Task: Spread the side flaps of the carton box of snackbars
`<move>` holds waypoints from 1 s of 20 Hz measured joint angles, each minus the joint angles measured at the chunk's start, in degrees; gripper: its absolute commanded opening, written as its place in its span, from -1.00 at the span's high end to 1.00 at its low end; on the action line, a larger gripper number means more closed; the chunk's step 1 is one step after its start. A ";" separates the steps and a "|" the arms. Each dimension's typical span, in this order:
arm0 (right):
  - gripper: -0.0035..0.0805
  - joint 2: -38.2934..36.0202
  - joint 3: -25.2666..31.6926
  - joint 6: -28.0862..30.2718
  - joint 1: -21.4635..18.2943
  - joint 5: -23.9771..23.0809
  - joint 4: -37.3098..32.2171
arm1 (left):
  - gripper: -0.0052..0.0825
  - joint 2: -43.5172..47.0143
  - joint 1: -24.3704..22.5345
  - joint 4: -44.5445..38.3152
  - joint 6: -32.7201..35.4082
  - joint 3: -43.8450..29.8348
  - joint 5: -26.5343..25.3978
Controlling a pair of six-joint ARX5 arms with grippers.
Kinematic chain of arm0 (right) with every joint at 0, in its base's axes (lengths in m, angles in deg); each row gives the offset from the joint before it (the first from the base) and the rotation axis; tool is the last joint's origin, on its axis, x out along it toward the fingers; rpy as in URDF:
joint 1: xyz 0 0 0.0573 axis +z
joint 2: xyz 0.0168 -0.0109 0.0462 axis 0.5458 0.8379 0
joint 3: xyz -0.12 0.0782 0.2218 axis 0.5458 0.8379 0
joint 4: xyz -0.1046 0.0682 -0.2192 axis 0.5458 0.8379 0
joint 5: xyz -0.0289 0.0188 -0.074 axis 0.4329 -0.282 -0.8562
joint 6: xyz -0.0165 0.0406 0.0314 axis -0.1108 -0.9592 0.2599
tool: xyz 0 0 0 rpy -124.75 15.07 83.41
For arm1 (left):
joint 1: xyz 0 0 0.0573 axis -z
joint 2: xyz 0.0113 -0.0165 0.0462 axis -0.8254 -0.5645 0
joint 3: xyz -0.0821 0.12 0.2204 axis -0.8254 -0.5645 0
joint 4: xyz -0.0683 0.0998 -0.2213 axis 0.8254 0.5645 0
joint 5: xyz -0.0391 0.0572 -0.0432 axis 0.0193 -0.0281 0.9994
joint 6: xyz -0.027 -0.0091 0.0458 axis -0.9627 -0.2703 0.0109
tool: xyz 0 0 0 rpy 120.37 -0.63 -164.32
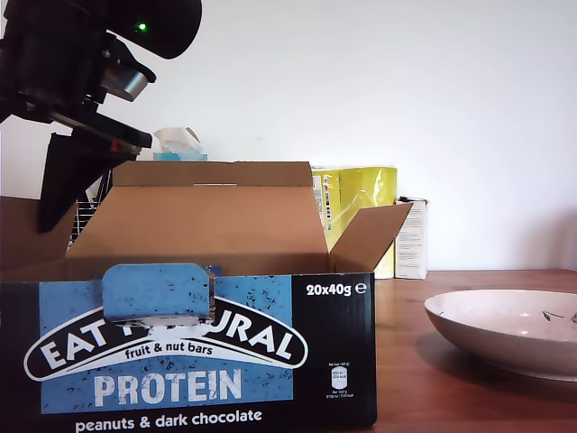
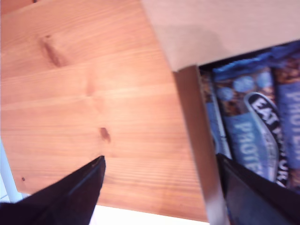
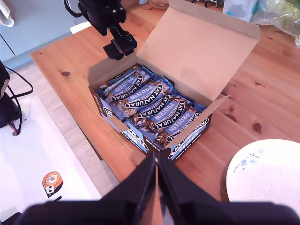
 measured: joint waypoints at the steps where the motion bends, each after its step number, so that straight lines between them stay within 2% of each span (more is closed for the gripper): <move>1: 0.95 0.00 0.00 0.00 0.00 0.00 0.00 | -0.67 0.00 -0.15 0.02 0.15 0.00 -0.11; 9: 0.95 0.00 0.00 0.00 0.00 0.00 0.00 | -0.67 0.02 -4.20 -0.07 1.92 -0.31 -0.15; 16: 0.95 0.00 0.00 0.00 0.00 0.00 -0.20 | -0.67 0.09 -6.67 -0.24 2.01 -5.92 -1.70; 20: 0.95 0.00 0.00 0.00 0.00 0.00 -0.20 | -0.67 0.11 -6.80 -3.63 2.03 -7.96 -1.05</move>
